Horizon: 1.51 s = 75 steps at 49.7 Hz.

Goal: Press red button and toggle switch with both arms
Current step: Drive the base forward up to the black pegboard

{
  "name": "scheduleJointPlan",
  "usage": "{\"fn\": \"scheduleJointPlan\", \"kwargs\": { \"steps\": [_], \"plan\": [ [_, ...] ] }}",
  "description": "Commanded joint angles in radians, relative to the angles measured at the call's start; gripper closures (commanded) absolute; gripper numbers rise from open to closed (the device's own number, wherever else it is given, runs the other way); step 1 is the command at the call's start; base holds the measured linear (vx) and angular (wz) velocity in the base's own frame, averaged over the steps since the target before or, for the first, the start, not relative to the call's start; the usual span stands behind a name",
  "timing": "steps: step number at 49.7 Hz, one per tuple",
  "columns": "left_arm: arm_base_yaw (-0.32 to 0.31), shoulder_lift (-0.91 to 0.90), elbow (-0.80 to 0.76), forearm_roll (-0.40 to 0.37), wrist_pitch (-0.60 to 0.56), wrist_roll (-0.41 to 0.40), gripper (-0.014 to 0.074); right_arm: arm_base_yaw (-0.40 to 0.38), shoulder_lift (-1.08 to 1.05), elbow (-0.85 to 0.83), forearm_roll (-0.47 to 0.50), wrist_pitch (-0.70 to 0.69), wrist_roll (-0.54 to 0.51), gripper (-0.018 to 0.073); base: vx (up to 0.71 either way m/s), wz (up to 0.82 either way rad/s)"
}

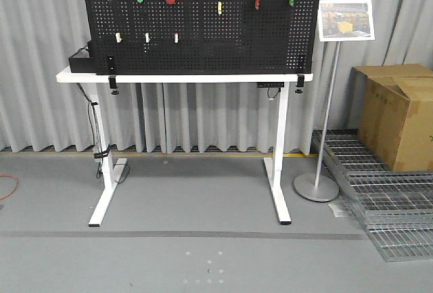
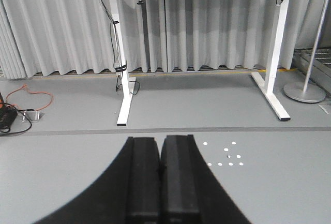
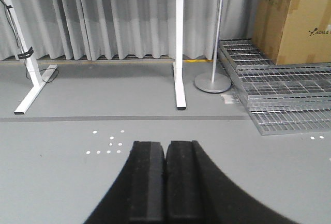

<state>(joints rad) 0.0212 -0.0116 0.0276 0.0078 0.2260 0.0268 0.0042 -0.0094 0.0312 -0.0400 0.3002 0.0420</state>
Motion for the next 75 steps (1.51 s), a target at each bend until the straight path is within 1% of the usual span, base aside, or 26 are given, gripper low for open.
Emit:
{"fn": "scheduleJointPlan", "kwargs": {
  "steps": [1,47,75],
  "plan": [
    [0.001,0.005,0.027,-0.008,-0.08,-0.001,0.0595,-0.007,-0.018,0.011,-0.001,-0.081,-0.005,0.0562,0.0,-0.01],
    [0.001,0.005,0.027,-0.008,-0.08,-0.001,0.0595,-0.007,-0.018,0.011,-0.001,-0.081,-0.005,0.0562,0.02,0.0],
    [0.001,0.005,0.027,-0.008,-0.08,-0.001,0.0595,-0.007,-0.018,0.011,-0.001,-0.081,-0.005,0.0562,0.27,0.0]
  ]
}}
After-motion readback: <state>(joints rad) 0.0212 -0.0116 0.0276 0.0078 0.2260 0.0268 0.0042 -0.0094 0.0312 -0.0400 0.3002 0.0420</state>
